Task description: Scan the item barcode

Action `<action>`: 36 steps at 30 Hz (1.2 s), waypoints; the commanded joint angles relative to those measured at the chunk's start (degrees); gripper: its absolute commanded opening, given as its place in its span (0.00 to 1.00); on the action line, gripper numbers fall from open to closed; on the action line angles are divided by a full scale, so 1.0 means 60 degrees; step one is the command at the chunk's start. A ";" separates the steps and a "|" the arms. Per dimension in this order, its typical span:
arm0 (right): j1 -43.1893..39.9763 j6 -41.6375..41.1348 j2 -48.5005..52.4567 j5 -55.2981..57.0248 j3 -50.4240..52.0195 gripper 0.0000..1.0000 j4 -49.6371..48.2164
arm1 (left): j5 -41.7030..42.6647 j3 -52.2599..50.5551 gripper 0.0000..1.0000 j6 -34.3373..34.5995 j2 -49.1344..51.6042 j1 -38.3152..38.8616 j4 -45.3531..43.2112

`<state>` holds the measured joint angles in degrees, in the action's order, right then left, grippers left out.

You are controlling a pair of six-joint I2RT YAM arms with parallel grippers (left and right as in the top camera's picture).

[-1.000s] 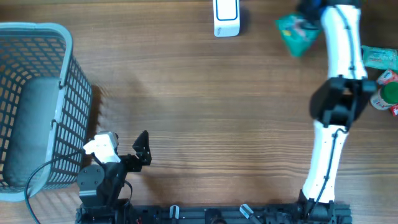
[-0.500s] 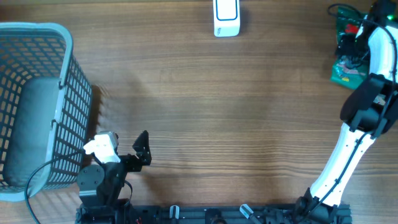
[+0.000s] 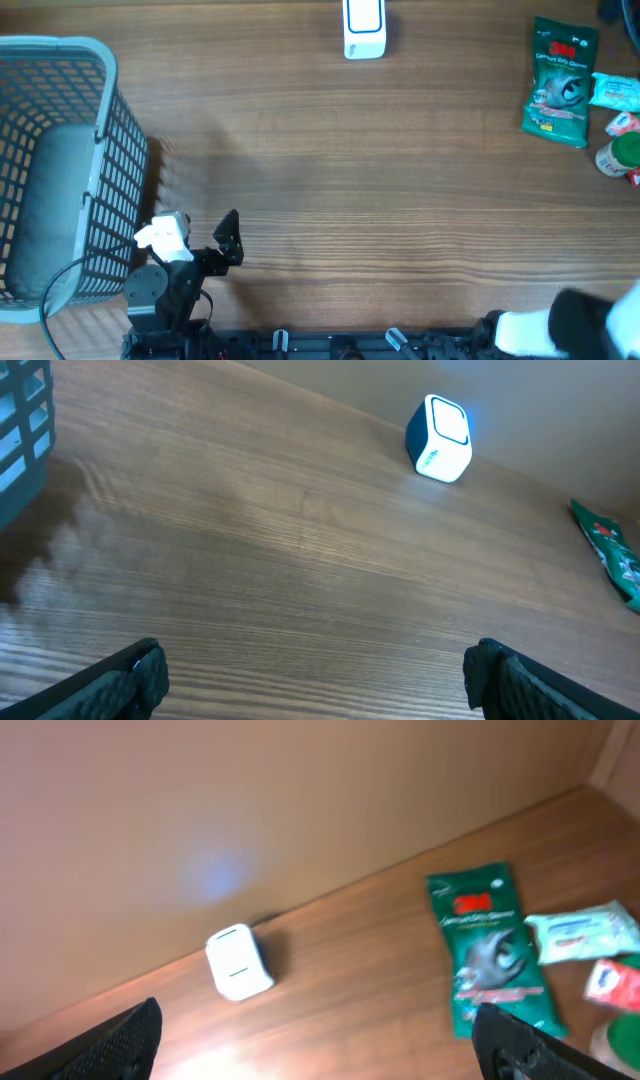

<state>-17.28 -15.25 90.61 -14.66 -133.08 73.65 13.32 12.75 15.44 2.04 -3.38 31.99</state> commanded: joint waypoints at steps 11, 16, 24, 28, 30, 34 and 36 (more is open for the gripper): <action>0.0084 -0.1235 -0.3727 0.0878 0.0029 1.00 0.2200 | -0.0058 -0.0029 1.00 0.0073 -0.0044 0.0047 -0.0029; 0.0091 -0.1129 -0.3909 0.1064 0.0233 1.00 0.2481 | -0.0058 -0.0029 1.00 0.0073 -0.0044 0.0047 -0.0029; 0.1122 -0.0219 -0.6481 0.1162 0.4218 1.00 -0.0856 | -0.0058 -0.0029 1.00 0.0073 -0.0044 0.0044 -0.0029; 0.1759 0.0044 -0.9566 0.1166 0.9227 1.00 -0.4251 | -0.0058 -0.0029 1.00 0.0073 -0.0044 0.0047 -0.0029; 0.2011 0.0040 -1.0790 0.1166 1.1238 1.00 -0.5661 | -0.0058 -0.0029 1.00 0.0073 -0.0044 0.0047 -0.0029; 0.2444 -0.0033 -1.3373 0.0754 1.5799 1.00 -0.9617 | -0.0058 -0.0029 1.00 0.0073 -0.0044 0.0047 -0.0029; 0.2452 -0.0036 -1.4109 0.0455 1.7296 1.00 -1.1176 | -0.0058 -0.0029 1.00 0.0073 -0.0044 0.0047 -0.0029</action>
<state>-3.01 -16.12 12.38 -9.02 -40.25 15.16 13.32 12.69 15.44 2.02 -3.38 32.01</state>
